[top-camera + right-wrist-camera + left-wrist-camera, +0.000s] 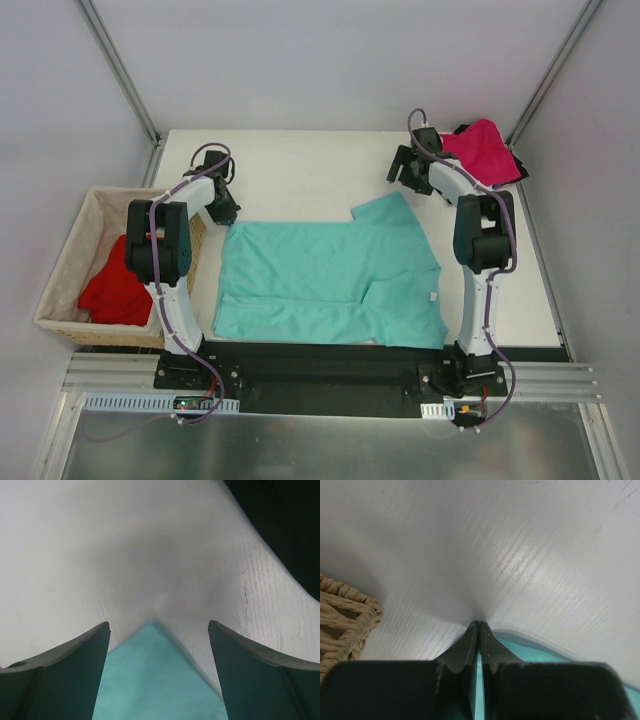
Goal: Fold and stack the t-shirts
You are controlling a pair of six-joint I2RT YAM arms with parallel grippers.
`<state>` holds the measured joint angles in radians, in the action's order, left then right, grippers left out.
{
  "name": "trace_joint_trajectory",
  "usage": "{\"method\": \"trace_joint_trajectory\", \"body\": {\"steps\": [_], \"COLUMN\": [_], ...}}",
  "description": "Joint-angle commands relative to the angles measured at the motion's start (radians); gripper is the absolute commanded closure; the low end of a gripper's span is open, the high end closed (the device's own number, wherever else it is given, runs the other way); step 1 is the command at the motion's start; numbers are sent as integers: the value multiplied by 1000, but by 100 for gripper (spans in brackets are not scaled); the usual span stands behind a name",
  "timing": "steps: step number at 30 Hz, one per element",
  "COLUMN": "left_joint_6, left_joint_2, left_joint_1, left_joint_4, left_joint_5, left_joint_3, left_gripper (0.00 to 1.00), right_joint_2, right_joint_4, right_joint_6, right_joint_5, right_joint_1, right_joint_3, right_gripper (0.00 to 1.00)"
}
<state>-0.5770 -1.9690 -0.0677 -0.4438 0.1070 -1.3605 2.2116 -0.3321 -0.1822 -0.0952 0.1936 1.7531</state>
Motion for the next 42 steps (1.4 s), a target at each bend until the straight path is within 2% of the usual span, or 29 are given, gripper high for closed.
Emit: {"method": "trace_joint_trajectory", "body": {"steps": [1,15,20,31,42], "left_joint_6": [-3,-4,-6,-3,0], "left_joint_2": [33,33,32,33,39], "left_joint_1": [-18,-18,-18,-18,-18], "left_joint_4": [-53,-53,-53,-53,-56], "left_joint_5": [-16,-13,-13,-7,-4], "left_joint_3": [17,15,18,17,14], "left_gripper": [100,100,100,100,100], "right_joint_2": [19,31,25,46,85], "right_joint_4": [-34,-56,-58,-61,-76], "right_joint_6": [-51,-99,-111,-135,-160], "right_joint_5": [41,52,43,58,86], "right_joint_1": [0,-5,-11,-20,-20], "right_joint_3": [74,28,0,12,54], "right_gripper": [17,29,41,54,59]}}
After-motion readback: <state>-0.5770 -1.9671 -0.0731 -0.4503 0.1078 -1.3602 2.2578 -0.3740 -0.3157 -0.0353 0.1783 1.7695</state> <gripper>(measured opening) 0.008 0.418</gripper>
